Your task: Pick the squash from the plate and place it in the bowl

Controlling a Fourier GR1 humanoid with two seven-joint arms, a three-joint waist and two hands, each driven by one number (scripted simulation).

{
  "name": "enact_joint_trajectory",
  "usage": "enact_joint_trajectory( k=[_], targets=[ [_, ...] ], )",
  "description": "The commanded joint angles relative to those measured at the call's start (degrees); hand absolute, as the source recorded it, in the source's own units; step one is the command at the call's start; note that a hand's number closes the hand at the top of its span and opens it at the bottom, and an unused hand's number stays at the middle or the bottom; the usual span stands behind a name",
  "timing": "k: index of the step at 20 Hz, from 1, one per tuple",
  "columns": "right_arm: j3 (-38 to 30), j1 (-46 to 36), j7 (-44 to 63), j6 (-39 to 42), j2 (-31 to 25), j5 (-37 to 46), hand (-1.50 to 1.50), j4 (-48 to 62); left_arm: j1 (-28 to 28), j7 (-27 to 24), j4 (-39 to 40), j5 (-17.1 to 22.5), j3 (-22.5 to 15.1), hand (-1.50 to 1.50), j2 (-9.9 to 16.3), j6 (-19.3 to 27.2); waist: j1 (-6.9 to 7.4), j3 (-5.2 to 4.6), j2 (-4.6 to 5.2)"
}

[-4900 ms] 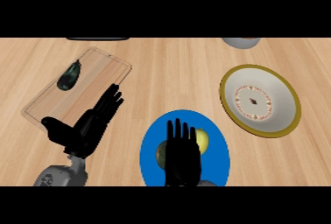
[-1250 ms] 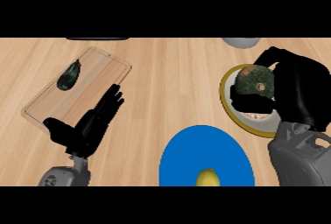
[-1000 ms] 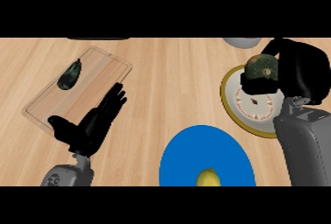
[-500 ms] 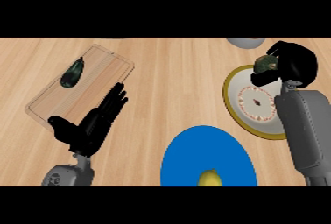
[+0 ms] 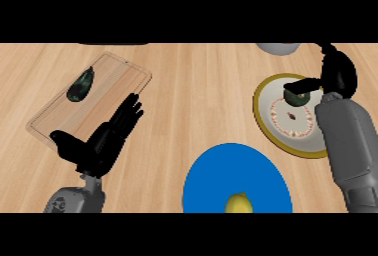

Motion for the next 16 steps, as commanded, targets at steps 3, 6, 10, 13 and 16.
enact_joint_trajectory(
  k=[3,6,10,13,16],
  targets=[
    [-7.83,2.47,-14.52,-8.36,4.93,-15.46,-1.50,-10.43,1.02,-0.05,-0.30,0.01,1.08,0.00,0.33,0.71,-1.95,0.07,-0.85],
    [-8.27,3.95,-18.89,-3.96,7.30,-22.74,-1.50,-17.93,1.63,-0.59,0.19,-1.38,-0.36,0.00,-1.43,2.10,-2.72,-0.05,-1.17],
    [-5.88,15.59,-21.46,0.98,12.06,-28.19,-1.50,-34.49,2.47,-0.61,0.22,0.89,3.09,0.00,1.60,0.01,-4.09,-0.17,-1.56],
    [-2.77,25.29,-19.45,2.65,13.62,-33.36,-1.50,-46.21,3.69,-2.62,0.92,-0.18,2.57,0.00,1.12,0.18,-4.14,-0.20,-1.55],
    [0.13,35.10,-22.46,6.67,13.71,-38.05,-1.50,-57.52,1.84,0.13,0.20,0.11,2.86,0.00,0.23,2.04,-5.47,-0.16,-1.87]
  ],
)
